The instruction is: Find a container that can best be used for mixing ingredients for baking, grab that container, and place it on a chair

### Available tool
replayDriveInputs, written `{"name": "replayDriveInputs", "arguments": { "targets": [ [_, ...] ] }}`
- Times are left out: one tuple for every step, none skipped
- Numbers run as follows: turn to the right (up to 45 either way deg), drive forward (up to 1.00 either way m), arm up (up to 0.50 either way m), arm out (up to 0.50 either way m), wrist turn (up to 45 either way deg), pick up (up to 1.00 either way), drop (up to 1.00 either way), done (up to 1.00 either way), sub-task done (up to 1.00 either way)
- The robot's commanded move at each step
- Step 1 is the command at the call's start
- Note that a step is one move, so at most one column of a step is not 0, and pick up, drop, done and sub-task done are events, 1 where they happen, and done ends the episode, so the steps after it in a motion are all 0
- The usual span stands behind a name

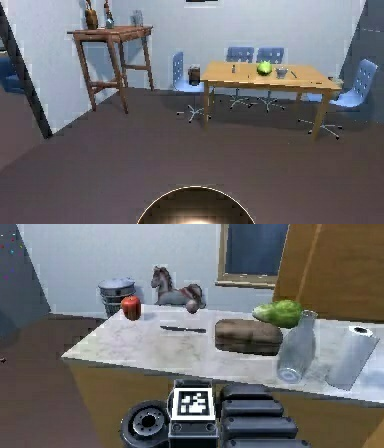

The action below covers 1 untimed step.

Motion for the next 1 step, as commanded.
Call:
{"name": "replayDriveInputs", "arguments": {
  "targets": [
    [9.0, 0.0, 0.0, 0.0, 0.0, 0.0, 0.0, 0.0, 0.0]
  ]
}}
